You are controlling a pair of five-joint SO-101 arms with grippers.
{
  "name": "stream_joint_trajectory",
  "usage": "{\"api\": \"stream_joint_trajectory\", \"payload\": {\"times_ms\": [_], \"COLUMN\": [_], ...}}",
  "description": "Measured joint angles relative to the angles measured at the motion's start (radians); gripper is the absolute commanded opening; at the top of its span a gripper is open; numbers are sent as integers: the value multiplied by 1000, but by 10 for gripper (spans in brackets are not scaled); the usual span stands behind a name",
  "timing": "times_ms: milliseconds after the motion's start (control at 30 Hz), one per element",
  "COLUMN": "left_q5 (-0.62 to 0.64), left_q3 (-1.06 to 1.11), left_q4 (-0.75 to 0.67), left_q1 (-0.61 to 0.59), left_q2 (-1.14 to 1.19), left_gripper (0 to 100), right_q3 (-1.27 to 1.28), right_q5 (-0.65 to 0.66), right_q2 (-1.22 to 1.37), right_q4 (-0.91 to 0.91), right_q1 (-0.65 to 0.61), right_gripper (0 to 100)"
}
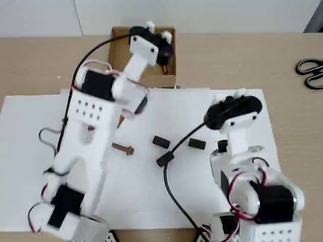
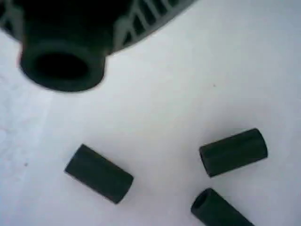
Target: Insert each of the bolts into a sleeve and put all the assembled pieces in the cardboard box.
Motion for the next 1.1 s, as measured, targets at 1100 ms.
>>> {"api": "stream_joint_trajectory", "payload": {"times_ms": [1100], "left_q5": [586], "left_q3": [1619], "left_q4": [-804], "left_q1": [63], "left_q2": [-1636], "left_gripper": [6], "right_q3": [801], "right_q5": [0], "right_q2": [-620], "right_q4": [-597], "right_q1": [-477], "right_gripper": [2]}}
